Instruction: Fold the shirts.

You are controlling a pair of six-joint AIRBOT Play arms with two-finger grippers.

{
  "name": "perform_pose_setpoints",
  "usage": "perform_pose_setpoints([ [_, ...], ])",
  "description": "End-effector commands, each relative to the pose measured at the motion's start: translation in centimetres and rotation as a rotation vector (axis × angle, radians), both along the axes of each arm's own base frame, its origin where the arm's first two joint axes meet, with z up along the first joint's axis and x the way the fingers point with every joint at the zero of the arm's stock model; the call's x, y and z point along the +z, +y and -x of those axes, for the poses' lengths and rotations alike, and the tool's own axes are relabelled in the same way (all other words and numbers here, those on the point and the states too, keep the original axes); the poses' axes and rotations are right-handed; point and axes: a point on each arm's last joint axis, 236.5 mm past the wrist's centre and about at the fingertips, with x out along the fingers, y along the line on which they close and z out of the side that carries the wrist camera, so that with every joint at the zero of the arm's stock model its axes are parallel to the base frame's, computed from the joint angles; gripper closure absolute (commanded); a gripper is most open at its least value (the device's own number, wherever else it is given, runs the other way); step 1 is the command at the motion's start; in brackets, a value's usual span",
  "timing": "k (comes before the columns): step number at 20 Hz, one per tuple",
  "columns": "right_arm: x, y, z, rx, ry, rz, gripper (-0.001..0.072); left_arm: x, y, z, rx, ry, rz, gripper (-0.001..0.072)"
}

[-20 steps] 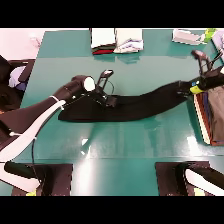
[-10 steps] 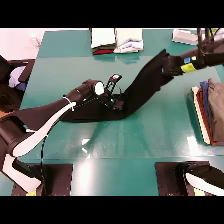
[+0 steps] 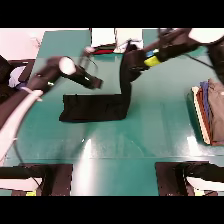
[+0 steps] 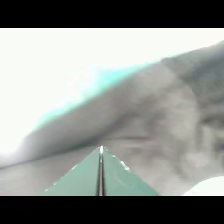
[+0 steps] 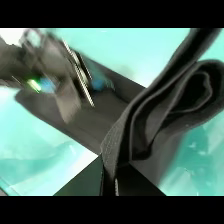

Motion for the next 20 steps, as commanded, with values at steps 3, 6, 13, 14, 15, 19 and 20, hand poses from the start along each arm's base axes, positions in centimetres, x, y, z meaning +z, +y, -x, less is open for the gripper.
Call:
perform_pose_setpoints([
  [3, -3.4, 12.5, 1.0, 0.160, -0.026, -0.060, 0.0696, 12.0, 16.0, -0.5, 0.258, -0.268, -0.141, 0.0685],
  [6, -7.3, 20.3, 1.3, 0.220, -0.026, -0.130, 0.0695, 16.4, 20.3, 1.5, 0.330, -0.361, -0.163, 0.0685],
  [13, -10.5, 23.6, -0.7, 0.183, -0.034, -0.224, 0.0354, 16.9, 22.3, 4.5, 0.353, -0.314, -0.195, 0.0685],
  [14, -10.8, 21.2, -1.3, 0.160, -0.028, -0.178, 0.0354, 16.8, 22.3, 4.6, 0.352, -0.306, -0.195, 0.0685],
  [15, -11.5, 18.7, -1.9, 0.139, -0.019, -0.123, 0.0354, 16.7, 21.9, 4.6, 0.346, -0.301, -0.179, 0.0685],
  [19, -16.4, 6.5, -2.5, -0.002, 0.117, 0.138, 0.0357, 16.9, 19.9, 4.7, 0.318, -0.292, -0.095, 0.0685],
  [20, -17.7, 3.5, -2.5, -0.066, 0.165, 0.184, 0.0357, 17.1, 19.5, 4.6, 0.313, -0.296, -0.077, 0.0685],
])
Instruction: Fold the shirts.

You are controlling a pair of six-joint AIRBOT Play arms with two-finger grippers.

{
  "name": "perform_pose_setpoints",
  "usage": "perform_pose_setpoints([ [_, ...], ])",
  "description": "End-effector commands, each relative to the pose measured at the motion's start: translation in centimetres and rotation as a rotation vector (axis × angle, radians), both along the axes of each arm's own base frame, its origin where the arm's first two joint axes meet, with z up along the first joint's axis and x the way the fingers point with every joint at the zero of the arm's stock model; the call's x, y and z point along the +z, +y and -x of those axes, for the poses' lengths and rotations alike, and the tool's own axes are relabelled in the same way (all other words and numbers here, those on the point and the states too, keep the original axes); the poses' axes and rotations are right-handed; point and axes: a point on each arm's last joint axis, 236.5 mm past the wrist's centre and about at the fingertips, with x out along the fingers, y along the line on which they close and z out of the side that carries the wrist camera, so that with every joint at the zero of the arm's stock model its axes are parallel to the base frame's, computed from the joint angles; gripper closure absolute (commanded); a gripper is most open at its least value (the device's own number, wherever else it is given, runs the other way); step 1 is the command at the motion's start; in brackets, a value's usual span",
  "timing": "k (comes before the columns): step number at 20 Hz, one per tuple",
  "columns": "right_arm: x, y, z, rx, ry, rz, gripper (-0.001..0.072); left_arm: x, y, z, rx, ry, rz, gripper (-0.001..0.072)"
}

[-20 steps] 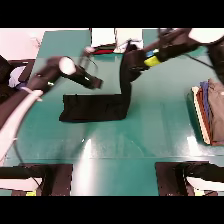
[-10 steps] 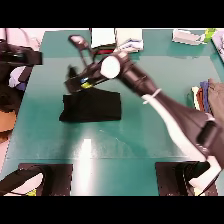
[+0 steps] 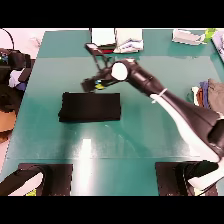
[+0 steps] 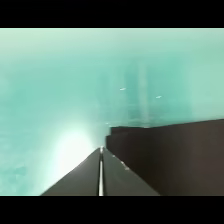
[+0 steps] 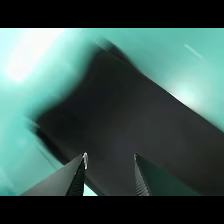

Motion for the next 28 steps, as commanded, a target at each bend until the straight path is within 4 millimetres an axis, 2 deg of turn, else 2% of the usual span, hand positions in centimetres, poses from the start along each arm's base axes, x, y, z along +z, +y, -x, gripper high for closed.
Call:
perform_pose_setpoints([
  [1, -4.4, -10.0, 0.3, -0.164, 0.145, 0.193, 0.0356, 0.3, -1.3, 0.0, -0.028, -0.009, 0.055, 0.0685],
  [3, -6.2, -13.0, 0.8, -0.232, 0.225, 0.214, 0.0325, 0.5, -1.8, -0.1, -0.052, -0.020, 0.057, 0.0685],
  [5, -7.7, -14.5, 1.2, -0.271, 0.271, 0.233, 0.0119, 0.5, -1.8, -0.1, -0.057, -0.021, 0.058, 0.0685],
  [6, -8.3, -14.7, 1.3, -0.305, 0.300, 0.232, 0.0089, 0.6, -2.1, -0.1, -0.070, -0.023, 0.057, 0.0685],
  [8, -9.4, -14.7, 1.4, -0.405, 0.369, 0.217, 0.0090, 0.6, -2.3, -0.1, -0.078, -0.024, 0.061, 0.0685],
  [10, -10.8, -13.6, 1.9, -0.468, 0.467, 0.175, 0.0090, 0.6, -2.3, -0.1, -0.080, -0.023, 0.061, 0.0685],
  [13, -13.0, -10.5, 2.8, -0.480, 0.596, 0.088, 0.0091, 0.4, -2.4, 0.1, -0.099, -0.018, 0.045, 0.0685],
  [15, -14.2, -8.9, 2.3, -0.494, 0.619, 0.036, 0.0091, 0.1, -2.4, 0.4, -0.102, -0.002, 0.043, 0.0685],
  [17, -15.1, -8.1, 2.3, -0.491, 0.608, 0.037, 0.0123, 0.1, -2.4, 0.4, -0.103, 0.004, 0.043, 0.0685],
  [19, -16.2, -7.7, 2.8, -0.482, 0.623, 0.055, 0.0124, 0.0, -2.4, 0.5, -0.103, 0.005, 0.042, 0.0685],
  [21, -16.7, -7.5, 2.7, -0.478, 0.608, 0.060, 0.0179, 0.0, -2.4, 0.5, -0.104, 0.008, 0.044, 0.0685],
  [23, -16.3, -6.9, 1.7, -0.445, 0.544, 0.036, 0.0577, -0.1, -2.5, 0.6, -0.106, 0.014, 0.045, 0.0685],
  [24, -15.7, -6.7, 1.2, -0.433, 0.511, 0.022, 0.0669, -0.1, -2.5, 0.7, -0.107, 0.017, 0.046, 0.0685],
  [26, -13.6, -7.3, -0.3, -0.439, 0.446, -0.005, 0.0695, 0.0, -3.3, 0.8, -0.122, 0.016, 0.075, 0.0686],
  [28, -10.0, -9.6, -2.3, -0.441, 0.346, 0.014, 0.0695, 0.3, -5.6, 1.0, -0.182, 0.004, 0.084, 0.0687],
])
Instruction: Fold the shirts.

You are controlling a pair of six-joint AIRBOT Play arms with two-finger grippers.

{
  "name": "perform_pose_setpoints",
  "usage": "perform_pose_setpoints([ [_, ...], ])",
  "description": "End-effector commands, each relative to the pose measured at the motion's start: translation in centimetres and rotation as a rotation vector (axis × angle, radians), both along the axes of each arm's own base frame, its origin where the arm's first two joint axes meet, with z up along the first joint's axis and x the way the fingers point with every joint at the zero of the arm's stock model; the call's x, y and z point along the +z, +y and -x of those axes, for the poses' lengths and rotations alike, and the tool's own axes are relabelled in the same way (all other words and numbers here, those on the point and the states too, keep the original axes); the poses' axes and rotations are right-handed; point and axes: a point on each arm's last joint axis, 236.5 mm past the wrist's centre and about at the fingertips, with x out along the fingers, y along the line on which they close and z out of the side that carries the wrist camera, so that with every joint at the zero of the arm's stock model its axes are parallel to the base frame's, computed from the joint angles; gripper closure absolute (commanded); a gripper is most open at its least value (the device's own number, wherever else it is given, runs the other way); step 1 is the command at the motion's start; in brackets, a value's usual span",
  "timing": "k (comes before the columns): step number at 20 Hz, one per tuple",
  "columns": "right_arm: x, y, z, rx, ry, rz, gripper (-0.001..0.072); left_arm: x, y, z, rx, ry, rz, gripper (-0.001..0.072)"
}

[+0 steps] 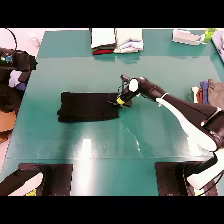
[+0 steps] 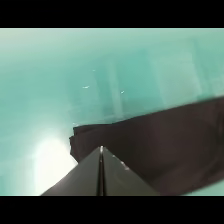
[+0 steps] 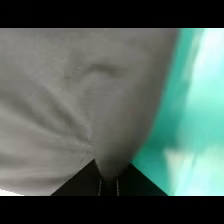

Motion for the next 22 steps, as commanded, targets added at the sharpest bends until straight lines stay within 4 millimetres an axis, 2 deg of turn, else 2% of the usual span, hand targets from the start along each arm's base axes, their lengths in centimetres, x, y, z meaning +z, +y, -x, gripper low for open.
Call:
perform_pose_setpoints([
  [1, 5.8, -3.6, -3.5, 0.003, -0.164, 0.056, 0.0695, 0.5, -3.7, 0.6, -0.092, -0.017, 0.025, 0.0687],
  [3, 10.4, -8.8, -5.8, -0.026, -0.243, 0.146, 0.0695, 0.7, -6.9, 1.5, -0.177, -0.028, 0.029, 0.0686],
  [5, 14.8, -15.6, -7.4, -0.089, -0.302, 0.235, 0.0695, 0.7, -9.4, 2.5, -0.243, -0.028, 0.031, 0.0686],
  [7, 18.5, -22.6, -8.2, -0.176, -0.342, 0.284, 0.0695, 0.7, -11.0, 3.3, -0.289, -0.028, 0.033, 0.0685],
  [9, 21.3, -29.8, -8.3, -0.302, -0.377, 0.312, 0.0695, 0.7, -12.0, 3.8, -0.318, -0.027, 0.034, 0.0685],
  [11, 22.7, -37.1, -7.6, -0.439, -0.384, 0.348, 0.0695, 0.7, -12.4, 4.0, -0.330, -0.026, 0.035, 0.0685],
  [14, 23.1, -46.9, -5.0, -0.616, -0.354, 0.394, 0.0695, 0.7, -12.5, 4.1, -0.333, -0.022, 0.037, 0.0685],
  [18, 23.5, -55.0, -2.3, -0.801, -0.362, 0.370, 0.0695, 0.7, -12.8, 4.3, -0.334, -0.016, 0.058, 0.0684],
  [20, 23.2, -57.3, -1.3, -0.861, -0.352, 0.347, 0.0695, 0.8, -13.1, 4.5, -0.341, -0.012, 0.073, 0.0685],
  [22, 23.0, -57.9, -1.1, -0.884, -0.354, 0.306, 0.0695, 0.9, -13.5, 4.7, -0.351, -0.007, 0.092, 0.0685],
])
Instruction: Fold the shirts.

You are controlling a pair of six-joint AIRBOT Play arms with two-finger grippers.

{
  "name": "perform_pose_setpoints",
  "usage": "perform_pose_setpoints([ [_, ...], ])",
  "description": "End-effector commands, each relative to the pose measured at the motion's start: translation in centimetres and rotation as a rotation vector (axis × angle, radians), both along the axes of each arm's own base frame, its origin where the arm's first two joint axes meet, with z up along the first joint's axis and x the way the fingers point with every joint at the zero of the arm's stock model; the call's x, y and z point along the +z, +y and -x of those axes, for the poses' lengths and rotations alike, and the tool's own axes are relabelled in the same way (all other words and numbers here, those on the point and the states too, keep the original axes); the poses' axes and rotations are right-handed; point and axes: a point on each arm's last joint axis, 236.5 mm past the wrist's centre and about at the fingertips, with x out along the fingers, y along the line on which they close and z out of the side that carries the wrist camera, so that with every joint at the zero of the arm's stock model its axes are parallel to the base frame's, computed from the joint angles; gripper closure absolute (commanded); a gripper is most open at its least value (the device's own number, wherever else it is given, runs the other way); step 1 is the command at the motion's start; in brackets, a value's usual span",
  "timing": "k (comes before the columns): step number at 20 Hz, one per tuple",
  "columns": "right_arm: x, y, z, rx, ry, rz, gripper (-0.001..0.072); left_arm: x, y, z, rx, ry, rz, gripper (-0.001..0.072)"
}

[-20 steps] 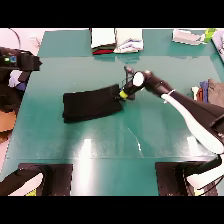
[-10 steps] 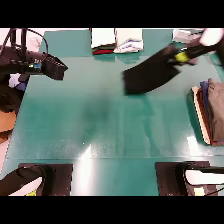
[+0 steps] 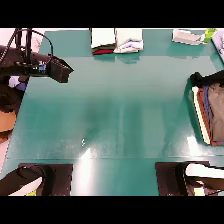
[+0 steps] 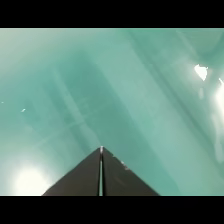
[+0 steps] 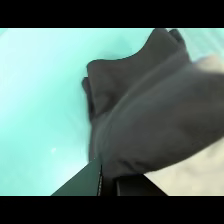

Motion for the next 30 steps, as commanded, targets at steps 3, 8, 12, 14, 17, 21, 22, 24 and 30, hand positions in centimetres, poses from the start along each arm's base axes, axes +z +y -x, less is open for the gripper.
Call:
perform_pose_setpoints([
  [3, 1.7, -2.2, 0.1, -0.038, -0.118, -0.079, 0.0695, 0.3, -1.0, 0.6, -0.022, 0.019, 0.044, 0.0685],
  [8, 11.1, -2.1, -0.1, -0.012, -0.275, 0.050, 0.0695, -0.1, -0.9, 1.0, -0.029, 0.038, 0.034, 0.0685],
  [12, 13.4, -2.2, 2.8, -0.028, -0.242, 0.100, 0.0695, -0.2, -0.9, 1.1, -0.031, 0.044, 0.030, 0.0685],
  [14, 12.0, -2.5, 5.2, -0.060, -0.184, 0.108, 0.0695, -0.3, -0.9, 1.2, -0.033, 0.049, 0.027, 0.0685],
  [17, 10.0, -3.0, 9.4, -0.095, -0.093, 0.125, 0.0695, -0.5, -0.8, 1.3, -0.035, 0.056, 0.022, 0.0685],
  [21, 4.3, -3.9, 16.9, -0.208, 0.122, 0.151, 0.0695, -0.5, -0.8, 1.4, -0.041, 0.057, 0.016, 0.0685],
  [22, 2.3, -3.6, 18.5, -0.218, 0.175, 0.139, 0.0694, -0.6, -0.8, 1.5, -0.042, 0.062, 0.013, 0.0684],
  [24, -1.6, -2.5, 20.7, -0.207, 0.242, 0.098, 0.0694, -0.7, -0.7, 1.6, -0.044, 0.066, 0.010, 0.0685],
  [30, -9.8, -0.5, 24.6, -0.236, 0.338, 0.003, 0.0692, -1.4, -0.5, 2.4, -0.055, 0.105, -0.012, 0.0685],
])
